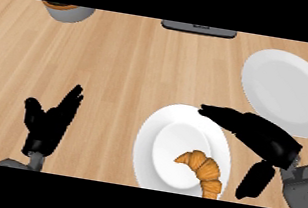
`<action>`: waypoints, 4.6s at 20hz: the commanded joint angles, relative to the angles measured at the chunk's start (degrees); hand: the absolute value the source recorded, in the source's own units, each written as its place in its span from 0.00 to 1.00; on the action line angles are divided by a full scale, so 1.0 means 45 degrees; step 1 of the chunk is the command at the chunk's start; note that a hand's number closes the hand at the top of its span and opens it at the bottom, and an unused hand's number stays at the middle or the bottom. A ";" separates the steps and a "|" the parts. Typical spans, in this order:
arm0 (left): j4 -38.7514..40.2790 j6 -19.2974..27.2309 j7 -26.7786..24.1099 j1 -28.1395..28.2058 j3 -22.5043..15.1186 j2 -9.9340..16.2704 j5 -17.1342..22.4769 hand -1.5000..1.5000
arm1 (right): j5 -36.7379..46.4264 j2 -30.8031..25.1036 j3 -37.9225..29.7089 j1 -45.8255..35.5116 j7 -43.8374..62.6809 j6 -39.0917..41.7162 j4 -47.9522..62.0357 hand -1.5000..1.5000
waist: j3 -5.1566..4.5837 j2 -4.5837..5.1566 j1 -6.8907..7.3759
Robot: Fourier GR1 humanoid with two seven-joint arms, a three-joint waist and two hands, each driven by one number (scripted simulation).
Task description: Pick the croissant from the plate and place it in the plate
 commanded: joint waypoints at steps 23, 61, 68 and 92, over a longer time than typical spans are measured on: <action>-0.0535 -0.1088 0.1559 0.0464 0.1262 -0.1048 -0.1275 0.50 | 0.5142 0.2364 -0.0064 0.1903 -0.0765 0.0529 0.0361 0.00 | -0.0042 0.0055 0.0041; -0.0441 -0.1792 0.1106 0.0654 0.2099 -0.1554 -0.2019 0.50 | 0.8581 0.6414 -0.0681 0.8674 -0.0509 -0.9202 -0.5726 1.00 | -0.0035 0.0010 -0.0228; -0.0473 -0.1640 0.1389 0.0480 0.1972 -0.1942 -0.2139 0.50 | 0.4841 0.6714 -0.4241 0.7273 -0.0441 -0.8993 -0.5176 1.00 | -0.0031 0.0069 -0.0033; -0.0681 -0.1838 0.1648 0.0154 0.1923 -0.2171 -0.2579 0.50 | 0.1443 0.1488 -1.1650 -0.4689 -0.7973 -1.1237 1.3617 1.00 | -0.0013 0.0214 0.0508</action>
